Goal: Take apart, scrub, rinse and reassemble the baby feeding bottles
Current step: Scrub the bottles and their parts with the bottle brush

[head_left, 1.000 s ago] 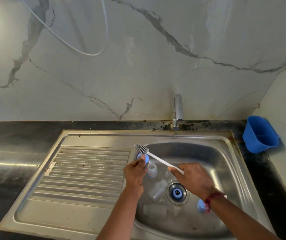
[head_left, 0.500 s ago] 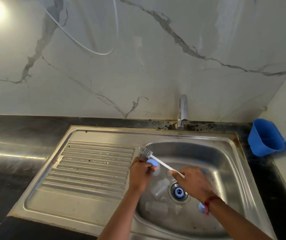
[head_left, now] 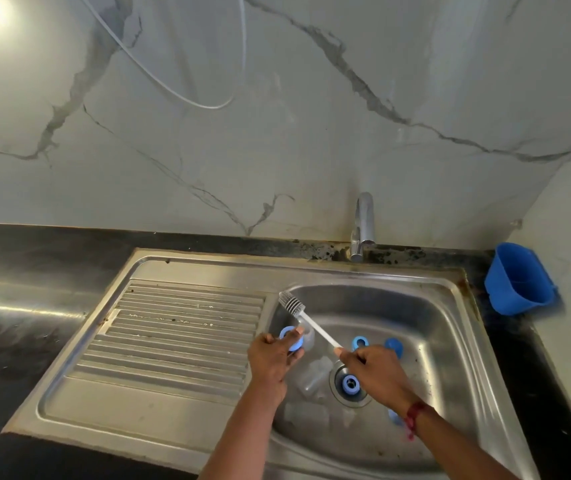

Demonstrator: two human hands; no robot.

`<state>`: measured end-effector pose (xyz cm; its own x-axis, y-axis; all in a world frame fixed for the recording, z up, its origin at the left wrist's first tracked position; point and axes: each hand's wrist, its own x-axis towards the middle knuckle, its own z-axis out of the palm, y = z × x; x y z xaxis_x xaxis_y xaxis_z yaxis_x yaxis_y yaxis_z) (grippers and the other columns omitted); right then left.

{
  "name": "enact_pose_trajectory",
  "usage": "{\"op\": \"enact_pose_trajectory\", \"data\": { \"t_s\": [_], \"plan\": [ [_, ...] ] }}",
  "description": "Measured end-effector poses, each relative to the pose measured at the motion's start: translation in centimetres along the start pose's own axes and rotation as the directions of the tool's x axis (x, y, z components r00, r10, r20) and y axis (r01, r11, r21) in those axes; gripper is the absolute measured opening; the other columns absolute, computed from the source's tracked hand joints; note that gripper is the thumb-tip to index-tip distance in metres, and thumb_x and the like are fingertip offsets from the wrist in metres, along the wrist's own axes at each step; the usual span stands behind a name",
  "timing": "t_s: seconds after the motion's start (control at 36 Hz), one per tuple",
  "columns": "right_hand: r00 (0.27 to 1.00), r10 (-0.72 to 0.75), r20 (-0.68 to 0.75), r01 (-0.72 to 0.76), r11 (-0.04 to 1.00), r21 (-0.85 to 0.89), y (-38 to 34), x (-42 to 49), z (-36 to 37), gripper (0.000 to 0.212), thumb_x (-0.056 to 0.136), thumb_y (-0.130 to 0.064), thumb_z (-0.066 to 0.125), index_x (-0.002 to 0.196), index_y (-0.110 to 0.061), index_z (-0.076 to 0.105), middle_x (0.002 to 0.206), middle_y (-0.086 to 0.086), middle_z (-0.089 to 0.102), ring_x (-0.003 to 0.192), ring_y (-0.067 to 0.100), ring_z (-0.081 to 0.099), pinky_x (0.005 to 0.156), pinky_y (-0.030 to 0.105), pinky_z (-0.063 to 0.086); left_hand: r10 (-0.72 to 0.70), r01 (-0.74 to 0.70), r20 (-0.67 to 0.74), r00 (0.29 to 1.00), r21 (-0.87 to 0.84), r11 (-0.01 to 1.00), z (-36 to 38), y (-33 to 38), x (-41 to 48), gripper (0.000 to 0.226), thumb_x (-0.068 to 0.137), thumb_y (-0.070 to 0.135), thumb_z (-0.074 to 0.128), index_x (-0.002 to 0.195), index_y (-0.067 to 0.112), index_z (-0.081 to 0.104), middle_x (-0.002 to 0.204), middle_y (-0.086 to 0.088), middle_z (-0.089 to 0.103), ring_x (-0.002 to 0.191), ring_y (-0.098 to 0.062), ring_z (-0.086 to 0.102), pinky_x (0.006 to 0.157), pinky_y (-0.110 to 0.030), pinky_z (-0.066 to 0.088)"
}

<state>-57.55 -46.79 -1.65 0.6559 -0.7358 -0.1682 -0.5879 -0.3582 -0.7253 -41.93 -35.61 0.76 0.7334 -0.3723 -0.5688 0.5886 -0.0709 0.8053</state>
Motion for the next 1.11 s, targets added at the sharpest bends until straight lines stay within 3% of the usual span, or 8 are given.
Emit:
{"op": "enact_pose_trajectory", "data": {
  "t_s": [0.17, 0.33, 0.42, 0.47, 0.58, 0.67, 0.83, 1.11],
  "plan": [
    [0.999, 0.039, -0.015, -0.039, 0.999, 0.009, -0.9, -1.7, -0.3, 0.065, 0.093, -0.053, 0.057, 0.045, -0.018, 0.032, 0.036, -0.011, 0.038, 0.040, 0.005, 0.039, 0.048, 0.017, 0.030, -0.084, 0.091, 0.075, 0.994, -0.105, 0.990, -0.5, 1.1, 0.3, 0.031, 0.085, 0.002, 0.074, 0.113, 0.001, 0.063, 0.103, -0.017, 0.070, 0.079, -0.021, 0.069, 0.059, -0.023, 0.059],
    [0.998, 0.061, -0.022, -0.062, 0.995, -0.076, -1.0, -1.8, 0.0, 0.064, 0.093, -0.055, 0.055, 0.046, -0.018, 0.033, 0.039, -0.007, 0.037, 0.041, 0.006, 0.036, 0.047, 0.019, 0.028, -0.064, 0.069, 0.166, 0.984, -0.021, 0.997, -0.2, 0.9, 0.7, 0.020, 0.083, -0.015, 0.065, 0.090, 0.002, 0.073, 0.077, -0.010, 0.072, 0.072, -0.023, 0.067, 0.068, -0.028, 0.058],
    [0.991, 0.110, -0.077, -0.114, 0.992, -0.049, -1.4, -1.3, -0.5, 0.064, 0.092, -0.053, 0.057, 0.046, -0.014, 0.036, 0.041, -0.003, 0.040, 0.042, 0.010, 0.038, 0.050, 0.024, 0.031, -0.010, 0.001, 0.063, 0.998, 0.140, 0.990, -0.5, 0.4, 2.3, 0.021, 0.090, -0.006, 0.059, 0.100, 0.008, 0.071, 0.086, -0.007, 0.068, 0.079, -0.023, 0.062, 0.082, -0.035, 0.053],
    [0.971, 0.168, -0.169, -0.168, 0.986, 0.011, -1.4, -1.3, -1.5, 0.063, 0.093, -0.053, 0.057, 0.050, -0.007, 0.054, 0.050, 0.003, 0.057, 0.048, 0.013, 0.052, 0.053, 0.025, 0.039, 0.017, -0.011, -0.036, 0.999, 0.158, 0.987, -1.2, -0.5, 3.8, 0.014, 0.082, 0.004, 0.064, 0.079, 0.015, 0.072, 0.082, -0.008, 0.070, 0.078, -0.025, 0.062, 0.089, -0.045, 0.054],
    [0.947, 0.228, -0.227, -0.213, 0.973, 0.089, -0.5, -2.1, -3.1, 0.057, 0.092, -0.050, 0.060, 0.060, -0.003, 0.067, 0.058, 0.005, 0.067, 0.053, 0.016, 0.058, 0.050, 0.016, 0.040, 0.052, -0.039, -0.051, 0.997, 0.239, 0.970, -2.0, -2.8, 4.5, 0.013, 0.067, 0.018, 0.061, 0.059, 0.014, 0.071, 0.055, -0.005, 0.064, 0.060, -0.024, 0.056, 0.064, -0.040, 0.049],
    [0.953, 0.243, -0.184, -0.241, 0.970, 0.031, 0.3, -2.0, -3.1, 0.059, 0.093, -0.051, 0.059, 0.061, -0.002, 0.067, 0.058, 0.005, 0.066, 0.050, 0.008, 0.056, 0.051, 0.016, 0.040, -0.026, 0.002, 0.075, 0.997, 0.308, 0.952, -1.2, -3.2, 2.9, 0.016, 0.064, 0.020, 0.056, 0.072, 0.011, 0.067, 0.062, -0.005, 0.062, 0.061, -0.023, 0.057, 0.063, -0.028, 0.046],
    [0.950, 0.281, -0.136, -0.277, 0.960, 0.046, 1.8, -1.2, -3.1, 0.057, 0.093, -0.050, 0.060, 0.063, -0.002, 0.068, 0.052, 0.001, 0.058, 0.052, 0.012, 0.052, 0.060, 0.027, 0.045, 0.042, -0.192, 0.225, 0.973, 0.706, 0.682, 1.0, -7.1, 2.6, 0.028, 0.082, 0.016, 0.064, 0.055, 0.021, 0.060, 0.062, 0.002, 0.066, 0.071, -0.021, 0.066, 0.072, -0.034, 0.055],
    [0.928, 0.353, -0.119, -0.339, 0.933, 0.121, 4.5, 1.6, -4.6, 0.053, 0.092, -0.049, 0.062, 0.064, -0.004, 0.069, 0.041, -0.009, 0.052, 0.040, 0.002, 0.047, 0.054, 0.023, 0.039, -0.096, -0.463, 0.496, 0.863, 0.852, 0.244, 5.4, -11.0, 4.3, 0.022, 0.085, 0.010, 0.054, 0.093, 0.009, 0.074, 0.101, -0.010, 0.074, 0.098, -0.028, 0.067, 0.084, -0.032, 0.049]
  ]
}}
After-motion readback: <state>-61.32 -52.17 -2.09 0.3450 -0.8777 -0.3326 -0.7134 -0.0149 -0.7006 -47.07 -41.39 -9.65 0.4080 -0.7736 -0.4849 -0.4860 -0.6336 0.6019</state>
